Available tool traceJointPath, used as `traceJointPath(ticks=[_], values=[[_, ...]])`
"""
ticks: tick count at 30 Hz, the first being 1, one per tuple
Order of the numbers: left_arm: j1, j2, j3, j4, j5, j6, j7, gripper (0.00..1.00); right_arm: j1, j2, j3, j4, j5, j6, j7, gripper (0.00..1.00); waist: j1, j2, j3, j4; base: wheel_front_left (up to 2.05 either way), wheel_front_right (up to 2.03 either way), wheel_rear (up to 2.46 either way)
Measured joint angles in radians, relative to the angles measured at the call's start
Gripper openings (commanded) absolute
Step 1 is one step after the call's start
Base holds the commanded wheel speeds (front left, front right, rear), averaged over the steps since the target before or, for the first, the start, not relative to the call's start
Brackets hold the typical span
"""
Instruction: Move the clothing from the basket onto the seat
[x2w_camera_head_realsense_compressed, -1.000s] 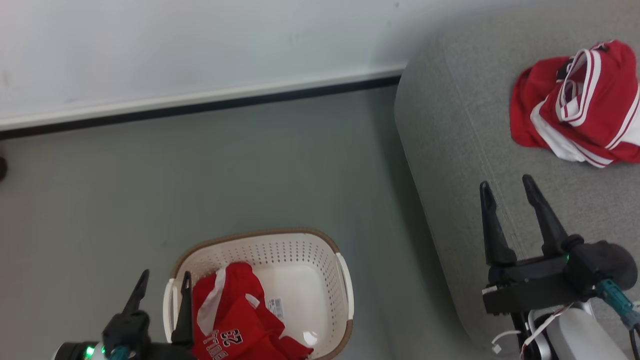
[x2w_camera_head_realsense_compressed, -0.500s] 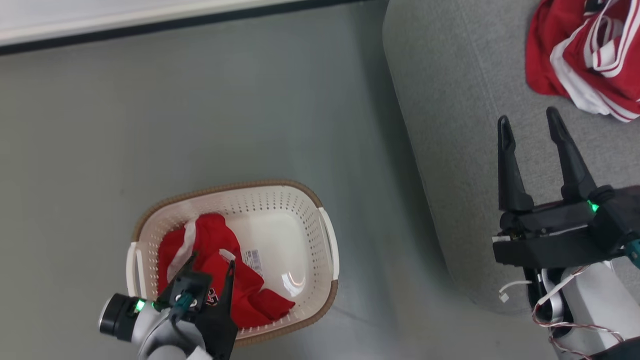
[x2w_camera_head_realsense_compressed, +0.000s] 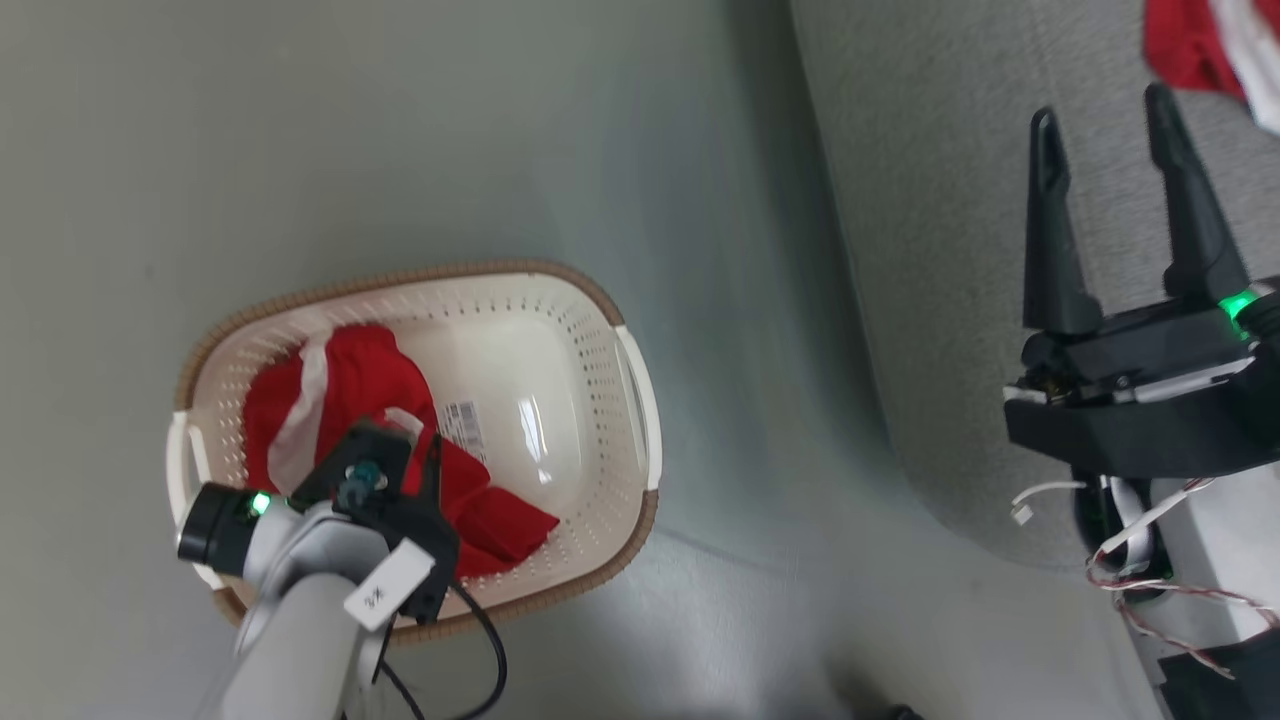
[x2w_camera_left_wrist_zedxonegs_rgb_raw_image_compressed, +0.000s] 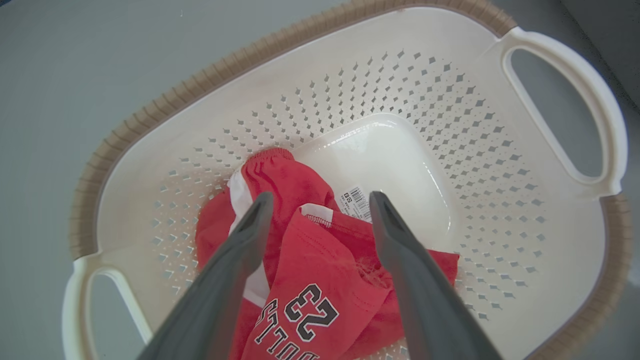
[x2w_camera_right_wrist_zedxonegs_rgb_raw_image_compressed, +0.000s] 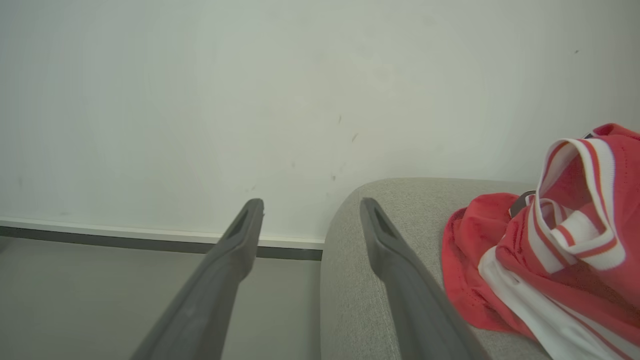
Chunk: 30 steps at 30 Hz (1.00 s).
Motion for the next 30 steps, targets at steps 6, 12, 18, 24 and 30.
traceJointPath(ticks=[6,12,18,24,30], values=[[-0.086,-0.002,0.009,0.049,0.007,0.008,0.013,1.00,-0.045,-0.011,-0.012,-0.036,-0.016,0.000,0.000,1.00,0.0000,0.0000,0.090,-0.004,0.00,0.00,0.00],[-0.196,-0.001,0.025,0.087,0.009,0.014,0.022,1.00,-0.101,-0.011,-0.016,-0.069,-0.024,0.000,0.000,1.00,-0.0001,0.0001,0.181,-0.006,0.00,0.00,0.00],[-0.295,-0.001,0.031,0.123,0.017,0.026,0.025,1.00,-0.155,-0.009,-0.022,-0.088,-0.031,0.000,0.000,1.00,0.0000,0.0000,0.270,-0.008,0.00,0.00,0.00],[-0.320,-0.003,0.037,0.198,0.019,0.042,0.024,1.00,-0.173,0.005,-0.022,-0.067,-0.042,-0.005,0.000,1.00,-0.0001,0.0000,0.349,-0.013,0.00,0.00,0.00],[-0.358,0.007,0.044,0.233,0.033,0.053,0.007,1.00,-0.196,0.026,-0.008,-0.066,-0.050,-0.005,0.000,1.00,-0.0002,-0.0001,0.376,-0.024,0.00,0.00,0.00]])
